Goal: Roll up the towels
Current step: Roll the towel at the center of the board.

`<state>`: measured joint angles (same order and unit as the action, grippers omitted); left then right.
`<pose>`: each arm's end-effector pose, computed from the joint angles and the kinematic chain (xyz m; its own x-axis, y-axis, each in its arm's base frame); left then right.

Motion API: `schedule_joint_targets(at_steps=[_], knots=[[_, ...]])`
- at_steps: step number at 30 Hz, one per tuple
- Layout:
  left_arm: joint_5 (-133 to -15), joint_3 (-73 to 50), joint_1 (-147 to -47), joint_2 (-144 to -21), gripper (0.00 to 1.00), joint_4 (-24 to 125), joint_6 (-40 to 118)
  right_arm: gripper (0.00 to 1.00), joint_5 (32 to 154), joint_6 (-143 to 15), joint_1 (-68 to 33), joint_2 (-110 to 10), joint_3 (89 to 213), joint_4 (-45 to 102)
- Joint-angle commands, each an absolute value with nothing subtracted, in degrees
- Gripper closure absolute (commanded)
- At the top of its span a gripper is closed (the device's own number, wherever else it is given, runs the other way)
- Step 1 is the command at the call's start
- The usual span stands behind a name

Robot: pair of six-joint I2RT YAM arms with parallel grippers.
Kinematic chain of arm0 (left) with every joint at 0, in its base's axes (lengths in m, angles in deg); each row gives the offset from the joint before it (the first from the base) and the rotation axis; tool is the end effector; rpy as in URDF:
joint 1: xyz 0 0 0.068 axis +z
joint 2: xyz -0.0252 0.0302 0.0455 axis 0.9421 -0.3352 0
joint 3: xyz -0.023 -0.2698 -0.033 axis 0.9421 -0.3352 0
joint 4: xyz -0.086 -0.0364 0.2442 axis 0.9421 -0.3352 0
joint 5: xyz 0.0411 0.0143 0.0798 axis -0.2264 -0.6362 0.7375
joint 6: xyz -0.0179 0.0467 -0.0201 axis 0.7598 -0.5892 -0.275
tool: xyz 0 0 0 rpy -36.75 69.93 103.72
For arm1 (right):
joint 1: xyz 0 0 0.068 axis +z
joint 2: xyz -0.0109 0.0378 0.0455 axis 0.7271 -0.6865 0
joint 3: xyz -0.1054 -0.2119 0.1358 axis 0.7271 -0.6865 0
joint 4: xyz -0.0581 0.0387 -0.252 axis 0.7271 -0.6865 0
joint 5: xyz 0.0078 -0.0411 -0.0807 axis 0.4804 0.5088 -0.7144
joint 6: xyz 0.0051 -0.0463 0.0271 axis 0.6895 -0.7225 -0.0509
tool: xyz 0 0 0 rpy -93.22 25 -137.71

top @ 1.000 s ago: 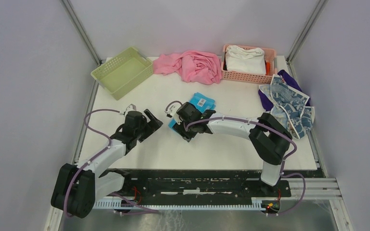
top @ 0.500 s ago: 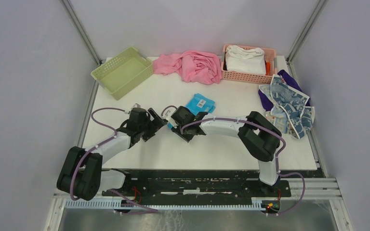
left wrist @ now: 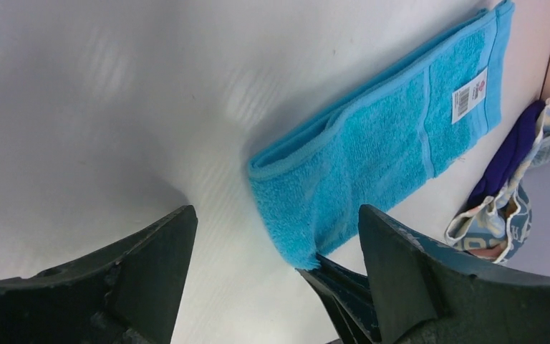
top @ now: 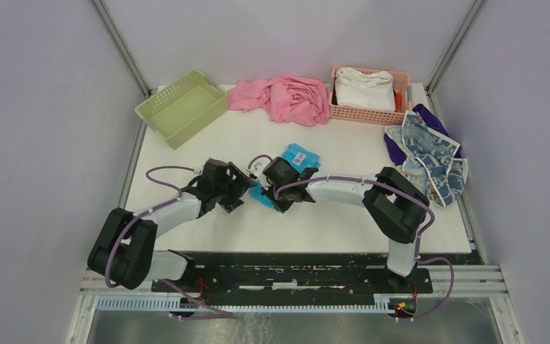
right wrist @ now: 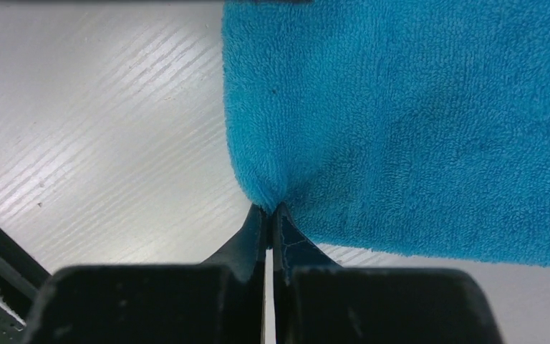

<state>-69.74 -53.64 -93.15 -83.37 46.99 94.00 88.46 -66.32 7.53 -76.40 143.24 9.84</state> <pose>0.2238 -0.0963 0.1534 -0.6631 -0.7137 -0.2254 -0.4531 0.6225 -0.6382 0.2225 0.3110 0.1618 -0.5628 -0.6492 -0.5117 -0.7831 0.6169 0.0786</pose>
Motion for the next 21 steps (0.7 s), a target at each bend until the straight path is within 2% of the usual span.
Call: schedule_joint_targets(at_steps=[1, 9, 15, 21], knots=[[-68.6, -50.4, -95.7, -84.1, 0.13, 44.6, 101.7, 1.0, 90.5, -63.0, 7.4, -73.3, 142.4, 14.4], [-64.8, -48.4, -99.8, -86.8, 0.31, 41.9, 105.2, 0.99, 90.7, -60.2, 6.7, -70.4, 140.3, 18.4], [-61.2, -45.3, -101.6, -89.0, 0.34, 37.3, 104.6, 0.99, 93.3, -58.1, 5.7, -68.6, 138.1, 20.9], [-56.7, -43.4, -101.7, -90.5, 0.41, 34.7, 103.9, 0.99, 96.6, -57.4, 5.0, -68.0, 136.3, 22.6]])
